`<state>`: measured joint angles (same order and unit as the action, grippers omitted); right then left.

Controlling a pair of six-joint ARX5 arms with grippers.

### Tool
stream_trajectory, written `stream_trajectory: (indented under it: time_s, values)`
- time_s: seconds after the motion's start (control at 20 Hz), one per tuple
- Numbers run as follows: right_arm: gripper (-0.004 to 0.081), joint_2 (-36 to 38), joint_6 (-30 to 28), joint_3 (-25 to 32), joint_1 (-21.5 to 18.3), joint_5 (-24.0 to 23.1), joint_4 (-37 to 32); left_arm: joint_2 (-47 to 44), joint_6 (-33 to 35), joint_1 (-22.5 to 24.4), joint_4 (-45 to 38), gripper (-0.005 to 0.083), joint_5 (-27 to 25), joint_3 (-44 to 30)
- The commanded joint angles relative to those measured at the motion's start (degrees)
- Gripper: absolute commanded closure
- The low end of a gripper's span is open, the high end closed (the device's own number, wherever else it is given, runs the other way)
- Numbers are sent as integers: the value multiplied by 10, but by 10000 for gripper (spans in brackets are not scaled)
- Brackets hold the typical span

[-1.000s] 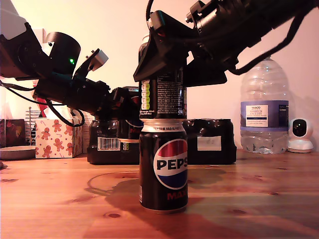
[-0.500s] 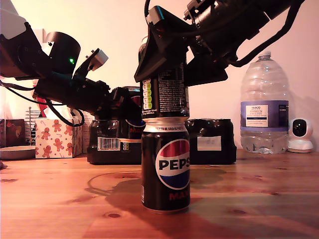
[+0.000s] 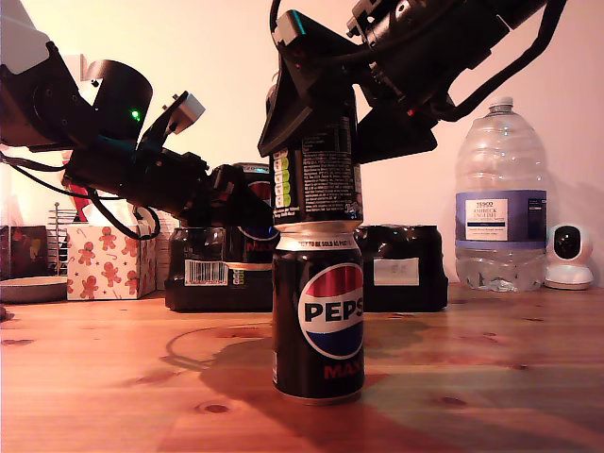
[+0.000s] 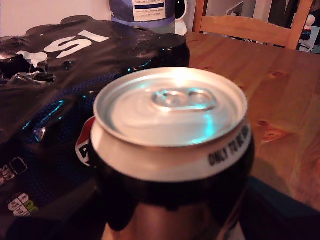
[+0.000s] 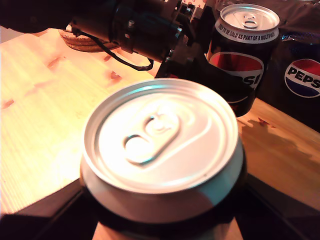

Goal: Stack up the Pepsi cans on top of each other

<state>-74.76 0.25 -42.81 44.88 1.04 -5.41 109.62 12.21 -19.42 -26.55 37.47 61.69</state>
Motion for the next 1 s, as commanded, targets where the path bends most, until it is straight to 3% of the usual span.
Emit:
stream_trajectory:
  time_s: [0.0,0.15,0.55,0.95]
  values:
    - [128,-3,28,-4,1,-1,2,-33,3,-2,-18,472,7,2]
    - [51,-3,31,-4,1,-4,12,-33,3,-3,-18,472,7,2]
    - [48,-2,37,-6,3,-16,13,-33,3,-2,-18,472,11,2]
    - [48,-1,26,-46,12,-13,40,-33,13,-2,-18,472,11,2]
